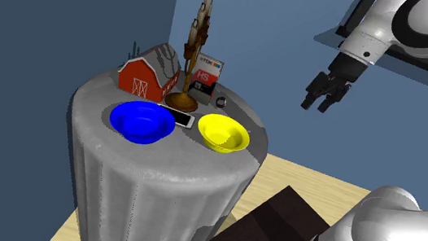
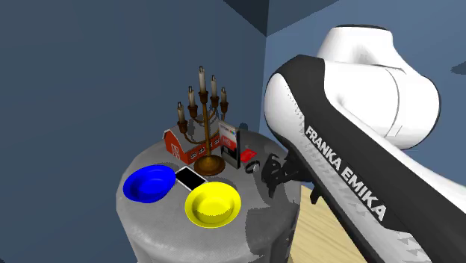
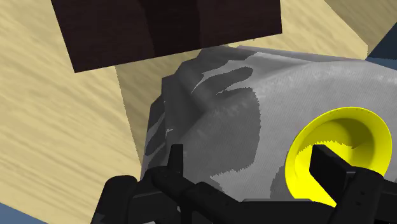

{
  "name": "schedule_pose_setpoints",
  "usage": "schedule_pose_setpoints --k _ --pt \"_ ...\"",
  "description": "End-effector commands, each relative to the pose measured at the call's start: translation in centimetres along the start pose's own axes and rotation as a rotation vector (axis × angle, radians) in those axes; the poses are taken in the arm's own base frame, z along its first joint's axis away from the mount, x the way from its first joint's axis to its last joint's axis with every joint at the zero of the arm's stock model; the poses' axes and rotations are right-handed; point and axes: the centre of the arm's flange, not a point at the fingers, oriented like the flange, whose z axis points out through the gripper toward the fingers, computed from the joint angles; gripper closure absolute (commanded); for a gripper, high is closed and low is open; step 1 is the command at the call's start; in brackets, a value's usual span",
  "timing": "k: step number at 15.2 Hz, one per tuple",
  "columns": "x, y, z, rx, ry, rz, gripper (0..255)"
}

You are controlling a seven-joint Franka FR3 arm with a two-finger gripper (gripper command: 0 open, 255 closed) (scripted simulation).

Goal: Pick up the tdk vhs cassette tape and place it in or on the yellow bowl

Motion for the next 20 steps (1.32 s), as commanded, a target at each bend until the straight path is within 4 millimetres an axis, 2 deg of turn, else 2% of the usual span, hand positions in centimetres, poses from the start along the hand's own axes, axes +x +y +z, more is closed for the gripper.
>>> schedule_pose_setpoints --k 1,10,20 --pt "0.0 0.0 0.0 0.000 0.000 0.000 0" --pt "11.0 -4.6 0.5 -0.045 0.012 -0.115 0" --pt "22.4 -11.2 1.3 -0.096 0.026 -0.243 0"
